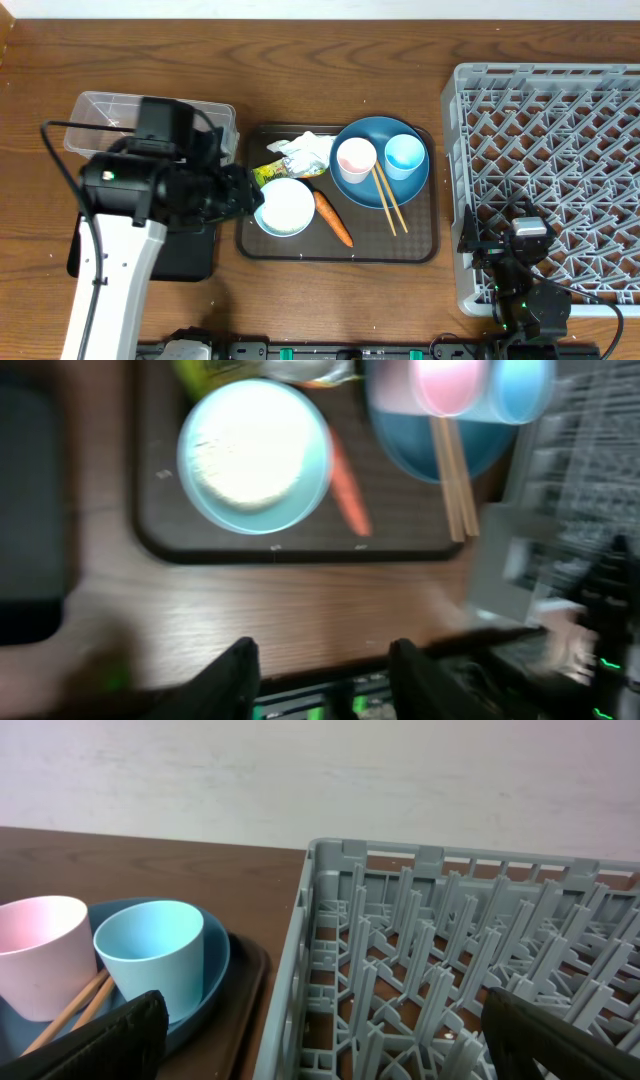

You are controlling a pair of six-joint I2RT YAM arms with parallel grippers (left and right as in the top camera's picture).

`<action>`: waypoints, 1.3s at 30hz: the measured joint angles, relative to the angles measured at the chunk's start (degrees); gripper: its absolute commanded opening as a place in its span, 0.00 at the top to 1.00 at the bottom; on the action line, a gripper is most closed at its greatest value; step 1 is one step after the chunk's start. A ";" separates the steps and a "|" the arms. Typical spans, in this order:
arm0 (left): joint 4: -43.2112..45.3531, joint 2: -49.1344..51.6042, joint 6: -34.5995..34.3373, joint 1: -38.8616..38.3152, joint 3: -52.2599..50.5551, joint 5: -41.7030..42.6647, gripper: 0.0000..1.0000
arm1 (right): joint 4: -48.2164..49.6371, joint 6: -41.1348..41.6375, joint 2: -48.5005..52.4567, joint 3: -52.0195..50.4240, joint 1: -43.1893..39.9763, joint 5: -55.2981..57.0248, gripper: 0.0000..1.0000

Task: Sort waste into correct bins and load items into the dishwasher rack
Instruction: 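Reach the left gripper to the light-blue rice bowl and grasp its rim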

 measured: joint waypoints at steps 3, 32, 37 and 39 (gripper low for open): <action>-0.09 -0.11 -3.32 -4.33 -0.24 -6.32 0.62 | 0.00 0.00 0.00 0.00 0.00 0.00 0.01; 26.71 13.00 -14.14 -28.74 -16.39 -21.31 0.58 | 0.00 0.00 0.00 0.00 0.00 0.00 0.01; 29.24 19.54 -14.38 -28.76 -16.39 -22.05 0.58 | 0.00 0.00 0.00 0.00 0.00 0.00 0.01; 30.10 22.03 -14.38 -28.76 -16.39 -22.10 0.58 | 0.00 0.02 0.00 0.00 0.00 0.00 0.01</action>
